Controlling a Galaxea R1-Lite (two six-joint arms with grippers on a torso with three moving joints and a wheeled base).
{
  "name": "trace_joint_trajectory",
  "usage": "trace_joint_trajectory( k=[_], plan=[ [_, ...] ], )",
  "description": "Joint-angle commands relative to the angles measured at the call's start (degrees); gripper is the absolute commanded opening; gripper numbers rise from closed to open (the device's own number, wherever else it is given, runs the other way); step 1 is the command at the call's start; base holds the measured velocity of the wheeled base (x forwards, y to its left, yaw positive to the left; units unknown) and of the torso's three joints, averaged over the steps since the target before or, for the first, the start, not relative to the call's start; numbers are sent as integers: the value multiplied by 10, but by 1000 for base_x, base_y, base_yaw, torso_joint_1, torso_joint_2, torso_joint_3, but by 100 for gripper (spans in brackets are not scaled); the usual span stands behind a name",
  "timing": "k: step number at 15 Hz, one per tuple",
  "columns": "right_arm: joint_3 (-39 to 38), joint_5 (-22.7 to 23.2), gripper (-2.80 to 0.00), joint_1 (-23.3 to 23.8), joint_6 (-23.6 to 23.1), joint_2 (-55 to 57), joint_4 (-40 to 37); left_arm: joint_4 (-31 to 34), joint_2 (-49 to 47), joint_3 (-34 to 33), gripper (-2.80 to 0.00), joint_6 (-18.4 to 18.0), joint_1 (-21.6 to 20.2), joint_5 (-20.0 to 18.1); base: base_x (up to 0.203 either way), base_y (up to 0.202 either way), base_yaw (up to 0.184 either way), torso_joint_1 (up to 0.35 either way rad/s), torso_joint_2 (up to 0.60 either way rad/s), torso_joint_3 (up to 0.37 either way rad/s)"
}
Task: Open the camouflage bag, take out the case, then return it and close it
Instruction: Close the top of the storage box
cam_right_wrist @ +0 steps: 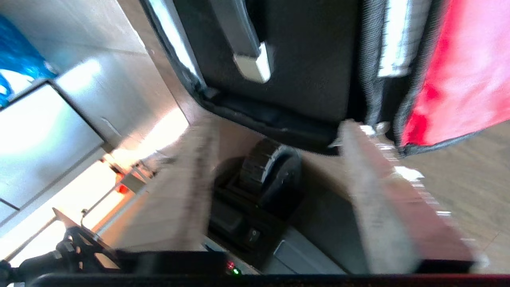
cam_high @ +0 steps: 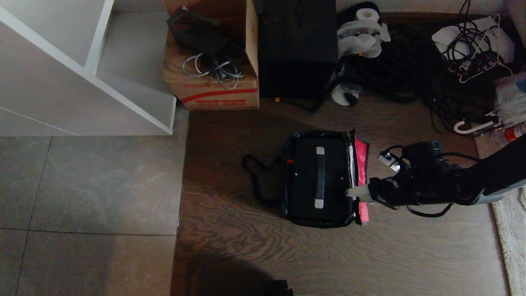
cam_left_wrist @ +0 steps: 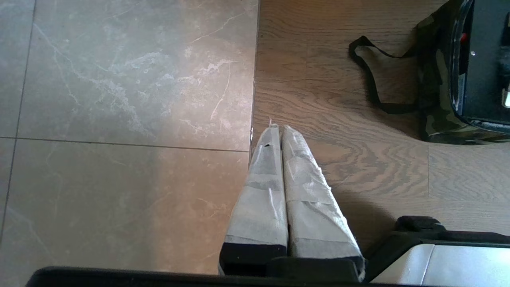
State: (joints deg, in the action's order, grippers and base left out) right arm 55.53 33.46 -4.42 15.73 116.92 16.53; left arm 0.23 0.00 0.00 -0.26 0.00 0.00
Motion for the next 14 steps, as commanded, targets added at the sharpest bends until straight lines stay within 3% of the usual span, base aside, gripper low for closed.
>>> trace_joint_trajectory(
  k=[1, 5, 8, 11, 14],
  plan=[
    [1, -17, -280, -16, 3, 9, -11, 0, 0, 0, -280, 0, 0, 0, 0, 0, 0, 0, 0, 0],
    [-7, -20, -280, -30, -1, 18, -15, 0, 0, 0, -280, 0, 0, 0, 0, 0, 0, 0, 0, 0],
    [-2, -84, -280, -36, -10, 44, -7, 0, 0, 0, -280, 0, 0, 0, 0, 0, 0, 0, 0, 0],
    [23, -159, -280, -38, -50, 83, -3, 0, 0, 0, -280, 0, 0, 0, 0, 0, 0, 0, 0, 0],
    [36, -167, -280, -39, -54, 102, 8, 0, 0, 0, -280, 0, 0, 0, 0, 0, 0, 0, 0, 0]
  ],
)
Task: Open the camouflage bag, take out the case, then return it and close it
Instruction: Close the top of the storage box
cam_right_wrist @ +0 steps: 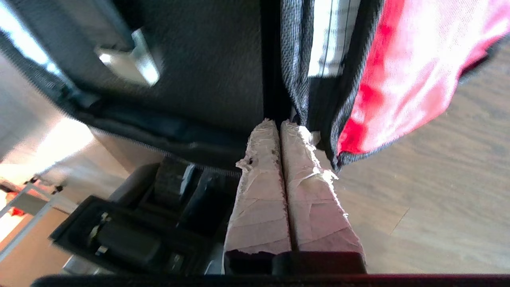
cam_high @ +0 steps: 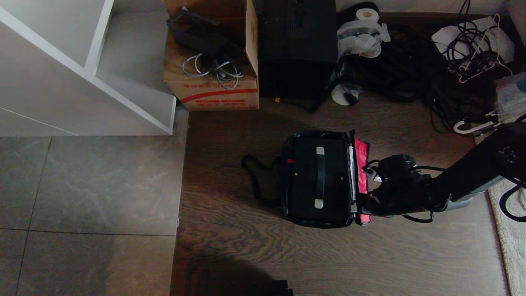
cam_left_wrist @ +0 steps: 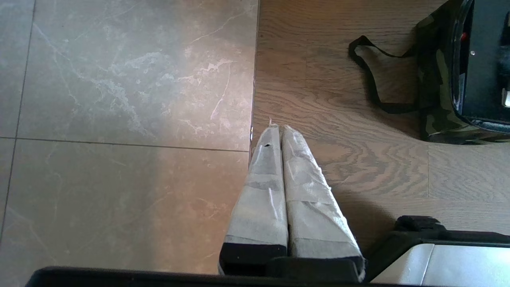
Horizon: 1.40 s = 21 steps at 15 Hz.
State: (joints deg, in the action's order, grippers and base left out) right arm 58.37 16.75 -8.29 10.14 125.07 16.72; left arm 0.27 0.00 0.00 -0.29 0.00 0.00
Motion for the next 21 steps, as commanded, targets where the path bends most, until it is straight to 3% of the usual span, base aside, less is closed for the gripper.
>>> trace_joint_trajectory(
  k=[1, 4, 7, 10, 12, 15, 18, 21],
  plan=[
    [11, 0, -280, -1, 1, 27, 10, 0, 0, 0, -280, 0, 0, 0, 0, 0, 0, 0, 0, 0],
    [28, 0, -280, 2, -6, 37, 27, 0, 0, 0, -280, 0, 0, 0, 0, 0, 0, 0, 0, 0],
    [35, -19, -280, 19, -58, 54, 53, 0, 0, 0, -280, 0, 0, 0, 0, 0, 0, 0, 0, 0],
    [56, -11, -280, 19, -13, 18, 24, -1, 0, 0, -280, 0, 0, 0, 0, 0, 0, 0, 0, 0],
    [47, 34, -280, 17, 4, -5, 11, 0, 0, 0, -280, 0, 0, 0, 0, 0, 0, 0, 0, 0],
    [37, 49, -280, 7, 21, -28, -26, -1, 0, 0, -280, 0, 0, 0, 0, 0, 0, 0, 0, 0],
    [42, 49, -280, -28, 102, -20, -26, 0, 0, 0, -280, 0, 0, 0, 0, 0, 0, 0, 0, 0],
    [59, 47, -280, -47, 144, -10, -22, -1, 0, 0, -280, 0, 0, 0, 0, 0, 0, 0, 0, 0]
  ],
)
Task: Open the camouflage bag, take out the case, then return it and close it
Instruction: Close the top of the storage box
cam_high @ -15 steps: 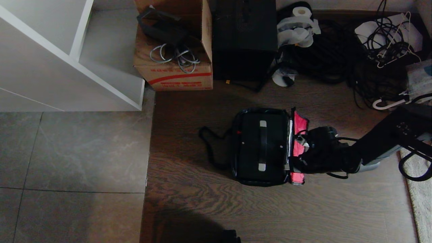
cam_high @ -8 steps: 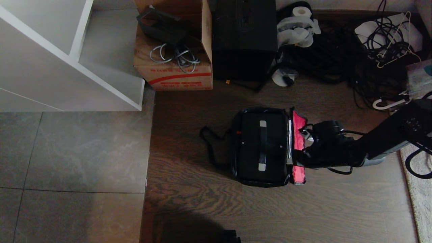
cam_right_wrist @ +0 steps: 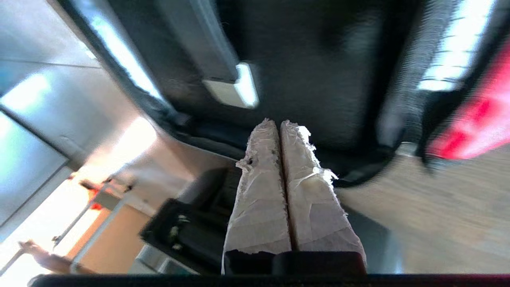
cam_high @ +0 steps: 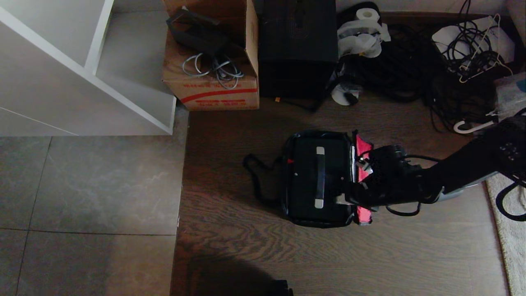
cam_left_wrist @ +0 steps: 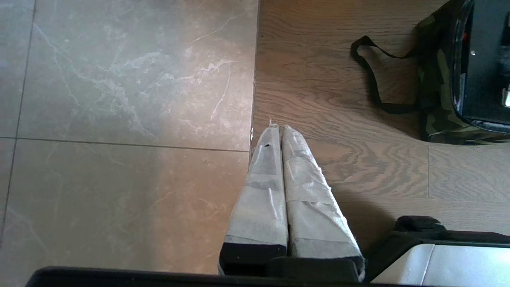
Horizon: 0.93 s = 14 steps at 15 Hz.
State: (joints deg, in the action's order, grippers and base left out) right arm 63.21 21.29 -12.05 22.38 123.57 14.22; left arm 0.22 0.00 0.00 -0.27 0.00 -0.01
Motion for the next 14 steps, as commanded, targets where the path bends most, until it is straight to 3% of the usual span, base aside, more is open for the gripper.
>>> trace_joint_trajectory(
  k=[1, 6, 14],
  plan=[
    [29, 2, -280, -17, 61, 8, 13, 0, 0, 0, -280, 0, 0, 0, 0, 0, 0, 0, 0, 0],
    [75, 3, -280, -50, 151, 30, 44, 0, 0, 0, -280, 0, 0, 0, 0, 0, 0, 0, 0, 0],
    [84, -10, -280, -83, 149, 69, 44, 0, 0, 0, -280, 0, 0, 0, 0, 0, 0, 0, 0, 0]
  ],
)
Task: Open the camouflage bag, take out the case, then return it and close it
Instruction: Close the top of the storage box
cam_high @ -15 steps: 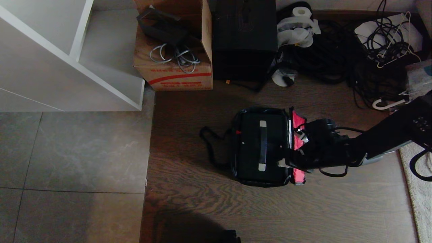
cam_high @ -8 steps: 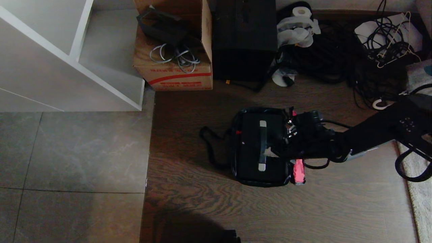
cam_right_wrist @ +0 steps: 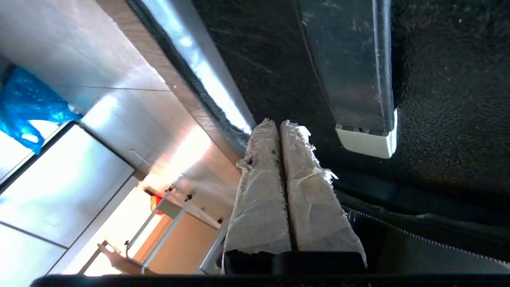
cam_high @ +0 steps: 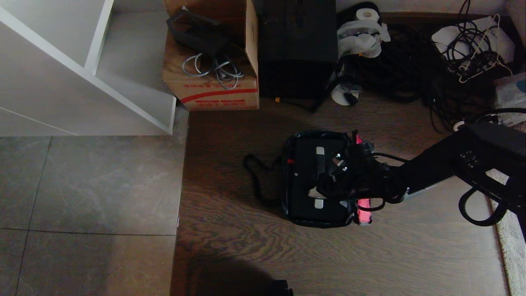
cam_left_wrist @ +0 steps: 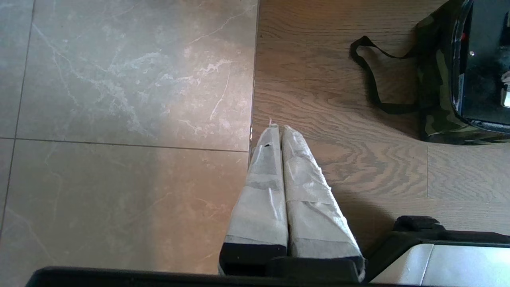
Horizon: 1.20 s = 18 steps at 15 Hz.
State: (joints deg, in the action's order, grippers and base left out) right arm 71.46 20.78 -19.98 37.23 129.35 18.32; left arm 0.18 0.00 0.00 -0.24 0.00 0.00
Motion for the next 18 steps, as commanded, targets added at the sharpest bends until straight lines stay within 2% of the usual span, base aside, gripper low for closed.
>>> trace_joint_trajectory(
  k=[1, 6, 7, 9, 18],
  plan=[
    [5, -25, -280, -6, -2, 14, 4, 1, 0, 0, -280, 0, 0, 0, 0, 0, 0, 0, 0, 0],
    [-2, -126, -280, -8, -118, 33, 4, 0, 0, 0, -280, 0, 0, 0, 0, 0, 0, 0, 0, 0],
    [-7, -127, -280, -7, -127, 33, 4, 1, 0, 0, -280, 0, 0, 0, 0, 0, 0, 0, 0, 0],
    [-29, -128, -280, 13, -194, 25, 4, 1, 0, 0, -280, 0, 0, 0, 0, 0, 0, 0, 0, 0],
    [-16, -121, -280, 156, -404, 6, 5, 0, 0, 0, -280, 0, 0, 0, 0, 0, 0, 0, 0, 0]
  ],
)
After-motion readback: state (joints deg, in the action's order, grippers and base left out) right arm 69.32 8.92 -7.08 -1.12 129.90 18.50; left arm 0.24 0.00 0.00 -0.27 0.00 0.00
